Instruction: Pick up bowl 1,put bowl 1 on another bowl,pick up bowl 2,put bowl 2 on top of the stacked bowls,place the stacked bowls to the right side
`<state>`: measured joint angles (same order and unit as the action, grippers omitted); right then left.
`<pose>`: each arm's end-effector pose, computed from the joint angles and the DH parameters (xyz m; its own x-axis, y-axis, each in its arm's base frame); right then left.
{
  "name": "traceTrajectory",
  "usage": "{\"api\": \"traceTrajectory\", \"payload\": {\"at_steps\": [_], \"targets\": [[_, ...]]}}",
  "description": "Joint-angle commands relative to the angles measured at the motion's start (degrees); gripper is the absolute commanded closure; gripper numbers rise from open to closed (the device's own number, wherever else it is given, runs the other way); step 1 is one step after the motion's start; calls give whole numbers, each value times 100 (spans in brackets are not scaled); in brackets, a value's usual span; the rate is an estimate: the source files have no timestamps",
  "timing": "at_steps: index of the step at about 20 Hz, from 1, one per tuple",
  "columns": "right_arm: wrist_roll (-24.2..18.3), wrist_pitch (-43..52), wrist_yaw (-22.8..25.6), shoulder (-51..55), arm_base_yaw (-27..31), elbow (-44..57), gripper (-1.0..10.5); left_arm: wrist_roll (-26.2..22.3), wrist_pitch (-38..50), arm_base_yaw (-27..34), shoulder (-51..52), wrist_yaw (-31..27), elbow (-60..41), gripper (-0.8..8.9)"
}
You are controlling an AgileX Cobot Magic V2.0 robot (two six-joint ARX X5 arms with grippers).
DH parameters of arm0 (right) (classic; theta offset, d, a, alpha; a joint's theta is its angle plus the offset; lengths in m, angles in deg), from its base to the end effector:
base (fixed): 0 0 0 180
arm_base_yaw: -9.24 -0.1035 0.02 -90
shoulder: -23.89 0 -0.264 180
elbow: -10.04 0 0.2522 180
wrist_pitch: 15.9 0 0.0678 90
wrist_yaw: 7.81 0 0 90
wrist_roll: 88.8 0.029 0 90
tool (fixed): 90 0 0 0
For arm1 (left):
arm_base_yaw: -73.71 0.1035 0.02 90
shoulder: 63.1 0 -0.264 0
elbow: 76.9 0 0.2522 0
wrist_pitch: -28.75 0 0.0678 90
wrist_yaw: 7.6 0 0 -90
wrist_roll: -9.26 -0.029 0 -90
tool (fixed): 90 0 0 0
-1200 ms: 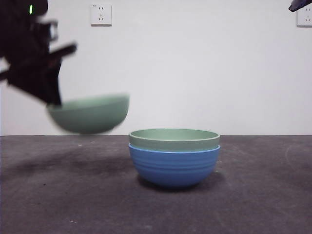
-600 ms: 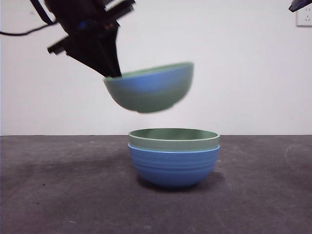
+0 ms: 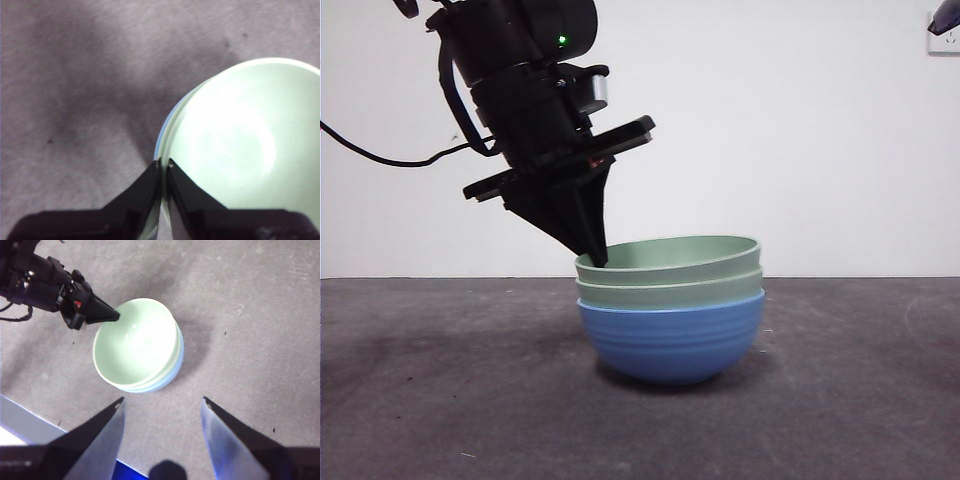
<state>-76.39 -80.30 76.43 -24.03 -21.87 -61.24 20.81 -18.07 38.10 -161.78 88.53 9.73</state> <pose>0.1248 0.0787 0.3360 0.5907 0.4737 -0.6533 -0.4445 0.8667 0.2264 0.2880 -0.2101 0.2291 0.3557 -0.3861 -0.8511 0.4718 0.8603 -0.1931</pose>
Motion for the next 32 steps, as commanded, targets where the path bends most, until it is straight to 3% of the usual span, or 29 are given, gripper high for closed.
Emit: {"api": "traceTrajectory", "payload": {"at_steps": [1, 2, 5, 6, 10, 15, 21, 26, 29, 32], "targets": [[-52, 17, 20, 2, -9, -11, 695, 33, 66, -96, -48, 28, -4, 808], [-52, 13, 20, 4, -9, -11, 695, 31, 26, -107, -48, 28, -4, 785], [-50, -17, 20, 2, -9, -11, 694, 33, -109, -107, -46, 31, -2, 527], [-48, -33, 17, 2, -9, -11, 694, 31, -175, -105, -33, 28, 11, 491], [-35, -131, 15, -9, -9, -11, 693, 24, -599, -105, 39, 15, 313, 491], [24, -81, 13, -302, -9, -11, 688, -444, -2094, -105, 125, -9, 1519, 491], [175, 621, 2, -1506, -9, -11, 685, -876, -3464, -105, 540, -13, 2999, 495], [498, 1375, -31, -2750, -7, -11, 681, -885, -3832, -105, 1370, -13, 3265, 495], [623, 1687, -72, -3344, -7, -11, 504, -940, -3995, -105, 1847, -13, 3268, 495], [782, 1982, -177, -3755, -2, -11, 505, -970, -4157, -105, 2177, -13, 3265, 495]]}}
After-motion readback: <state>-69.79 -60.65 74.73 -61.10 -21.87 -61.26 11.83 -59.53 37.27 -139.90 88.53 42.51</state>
